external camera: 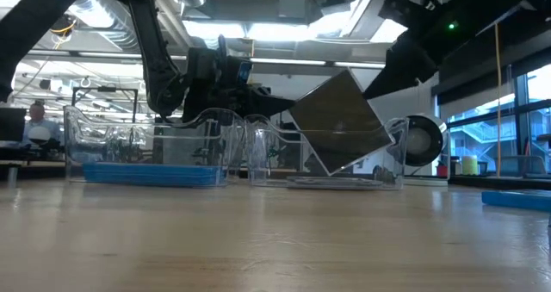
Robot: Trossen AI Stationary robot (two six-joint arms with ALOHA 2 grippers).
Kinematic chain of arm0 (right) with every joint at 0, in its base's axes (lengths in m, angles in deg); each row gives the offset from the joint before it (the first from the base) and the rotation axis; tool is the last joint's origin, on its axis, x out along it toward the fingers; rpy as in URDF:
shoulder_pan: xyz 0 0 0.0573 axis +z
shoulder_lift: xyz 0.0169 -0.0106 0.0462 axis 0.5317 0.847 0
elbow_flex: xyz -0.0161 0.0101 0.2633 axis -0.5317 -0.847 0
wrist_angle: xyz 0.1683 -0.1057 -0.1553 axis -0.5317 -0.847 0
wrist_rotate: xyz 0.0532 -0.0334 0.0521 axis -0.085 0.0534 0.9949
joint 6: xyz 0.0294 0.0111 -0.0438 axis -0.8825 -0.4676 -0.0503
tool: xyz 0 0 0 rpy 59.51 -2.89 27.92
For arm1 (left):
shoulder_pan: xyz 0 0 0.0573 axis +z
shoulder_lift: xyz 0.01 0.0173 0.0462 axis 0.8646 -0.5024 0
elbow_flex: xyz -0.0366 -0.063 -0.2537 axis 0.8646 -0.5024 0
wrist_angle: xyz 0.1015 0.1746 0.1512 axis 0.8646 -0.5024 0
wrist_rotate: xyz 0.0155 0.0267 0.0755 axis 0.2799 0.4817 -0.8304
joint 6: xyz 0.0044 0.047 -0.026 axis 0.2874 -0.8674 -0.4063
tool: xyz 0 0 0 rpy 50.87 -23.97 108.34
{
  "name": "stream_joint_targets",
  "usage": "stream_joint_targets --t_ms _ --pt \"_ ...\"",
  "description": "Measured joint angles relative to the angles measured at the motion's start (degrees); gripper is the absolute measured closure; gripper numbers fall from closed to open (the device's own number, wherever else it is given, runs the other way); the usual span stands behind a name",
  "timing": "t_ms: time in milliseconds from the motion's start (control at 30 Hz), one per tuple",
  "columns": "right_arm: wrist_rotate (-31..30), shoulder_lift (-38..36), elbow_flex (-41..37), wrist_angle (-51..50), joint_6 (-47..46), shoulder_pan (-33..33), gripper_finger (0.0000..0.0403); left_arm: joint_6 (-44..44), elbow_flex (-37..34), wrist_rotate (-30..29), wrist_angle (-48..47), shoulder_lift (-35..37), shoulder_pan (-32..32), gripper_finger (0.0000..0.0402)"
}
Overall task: Pick & place jewel cases by type
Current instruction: Put the left black CD case into the right transparent bin
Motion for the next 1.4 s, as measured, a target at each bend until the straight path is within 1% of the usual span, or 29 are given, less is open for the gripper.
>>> stream_joint_targets --t_ms 133,300,467,567,733,1133,1200,1400 --pt "3.49 0.71 0.00 2.52 2.37 -1.74 0.0143 -0.09 0.00 0.00 0.02 0.00 0.00 0.0354" --pt "3.81 0.69 0.00 2.52 3.16 -3.35 0.0190 -0.12 0.00 0.38 0.02 0.00 0.00 0.0354" --pt "6.60 0.69 0.02 2.87 3.87 -4.67 0.0237 -0.15 0.00 0.42 0.02 -0.02 -0.01 0.0354" --pt "8.49 0.69 0.02 2.91 4.51 -5.71 0.0256 -0.15 0.00 0.44 0.02 -0.02 -0.02 0.0354" --pt "10.46 0.69 0.02 2.88 5.10 -6.51 0.0274 -0.13 0.00 0.44 0.02 -0.02 0.00 0.0354" --pt "10.00 0.69 0.07 2.39 5.12 -6.51 0.0303 -0.15 0.02 0.42 0.02 -0.02 0.00 0.0354" --pt "8.97 0.69 0.07 1.90 4.95 -6.51 0.0310 -0.13 0.02 0.31 0.02 -0.02 0.00 0.0354" --pt "8.94 0.69 0.07 1.39 3.85 -6.51 0.0336 0.20 0.02 -0.57 0.02 -0.02 0.00 0.0354"
